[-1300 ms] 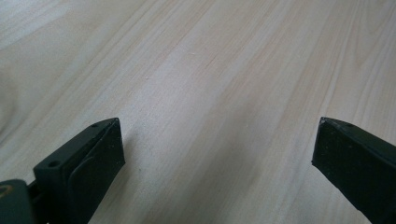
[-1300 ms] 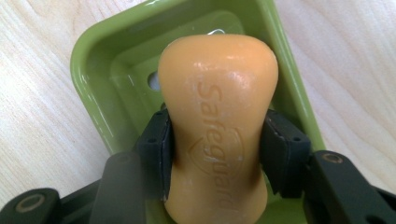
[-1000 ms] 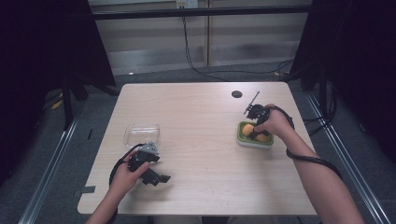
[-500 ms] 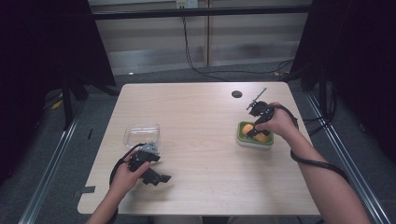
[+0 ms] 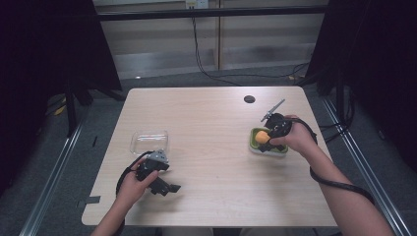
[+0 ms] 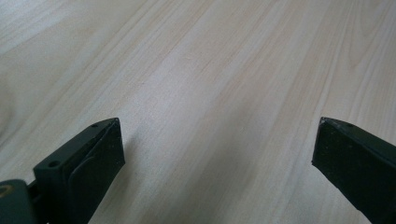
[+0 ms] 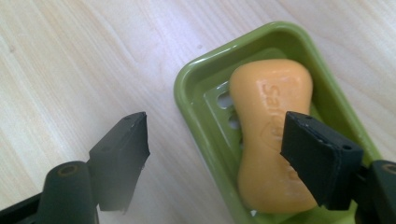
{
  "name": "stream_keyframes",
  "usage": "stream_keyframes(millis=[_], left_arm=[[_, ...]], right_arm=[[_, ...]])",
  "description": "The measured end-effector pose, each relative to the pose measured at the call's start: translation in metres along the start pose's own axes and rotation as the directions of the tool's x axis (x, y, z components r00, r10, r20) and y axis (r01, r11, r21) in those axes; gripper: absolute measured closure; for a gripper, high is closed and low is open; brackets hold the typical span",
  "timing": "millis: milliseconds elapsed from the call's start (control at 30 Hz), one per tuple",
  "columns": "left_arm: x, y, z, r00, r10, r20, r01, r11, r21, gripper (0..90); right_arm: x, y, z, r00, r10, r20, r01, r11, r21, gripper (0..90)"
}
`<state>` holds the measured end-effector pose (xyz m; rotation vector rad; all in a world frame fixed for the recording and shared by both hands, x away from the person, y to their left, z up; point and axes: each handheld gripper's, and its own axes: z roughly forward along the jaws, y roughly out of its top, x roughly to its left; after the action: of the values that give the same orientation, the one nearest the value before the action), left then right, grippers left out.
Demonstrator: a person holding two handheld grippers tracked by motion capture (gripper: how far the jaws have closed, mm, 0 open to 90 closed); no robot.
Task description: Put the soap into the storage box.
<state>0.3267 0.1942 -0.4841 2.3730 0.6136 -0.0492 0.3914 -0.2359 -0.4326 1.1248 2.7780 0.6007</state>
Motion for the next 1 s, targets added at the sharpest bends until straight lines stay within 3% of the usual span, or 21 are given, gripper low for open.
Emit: stream_keyframes(millis=[133, 167, 267, 333, 467, 800, 900, 1000], left_arm=[[0.001, 0.001, 0.0, 0.9999, 0.015, 0.002, -0.015, 0.9999, 0.005, 1.9], [0.0, 0.002, -0.001, 0.9993, 0.024, -0.03, -0.023, 0.9993, 0.03, 1.9], [0.0, 0.001, -0.001, 0.9992, 0.021, -0.034, -0.02, 0.9992, 0.034, 1.9], [0.001, 0.001, 0.0, 0.9998, 0.018, -0.002, -0.018, 0.9997, 0.014, 1.9], [0.0, 0.001, 0.0, 1.0, 0.004, 0.001, -0.004, 1.0, 0.006, 1.9], [0.0, 0.002, -0.001, 0.9996, 0.028, -0.007, -0.027, 0.9991, 0.033, 1.9], [-0.001, 0.001, 0.0, 0.9999, 0.013, 0.004, -0.013, 0.9999, 0.007, 1.8], [-0.001, 0.002, -0.001, 0.9999, 0.016, 0.0, -0.016, 0.9997, 0.018, 1.9]], right_arm=[[0.005, -0.005, 0.001, 0.9999, -0.004, -0.013, 0.004, 1.0, 0.0, 22.3], [0.006, -0.006, 0.001, 0.9999, -0.005, -0.015, 0.005, 1.0, -0.007, 22.0], [0.01, -0.008, 0.0, 0.9997, -0.001, -0.026, 0.0, 1.0, -0.013, 21.8], [0.012, -0.01, 0.001, 0.9996, -0.007, -0.027, 0.007, 1.0, -0.009, 21.7], [0.017, -0.013, 0.002, 0.9993, -0.011, -0.034, 0.01, 1.0, -0.019, 21.6], [0.031, -0.018, 0.004, 0.9987, -0.034, -0.038, 0.032, 0.999, -0.039, 21.1], [0.035, -0.02, 0.007, 0.9986, -0.032, -0.043, 0.03, 0.998, -0.048, 20.5], [0.038, -0.021, 0.009, 0.9981, -0.038, -0.049, 0.035, 0.998, -0.058, 20.2]])
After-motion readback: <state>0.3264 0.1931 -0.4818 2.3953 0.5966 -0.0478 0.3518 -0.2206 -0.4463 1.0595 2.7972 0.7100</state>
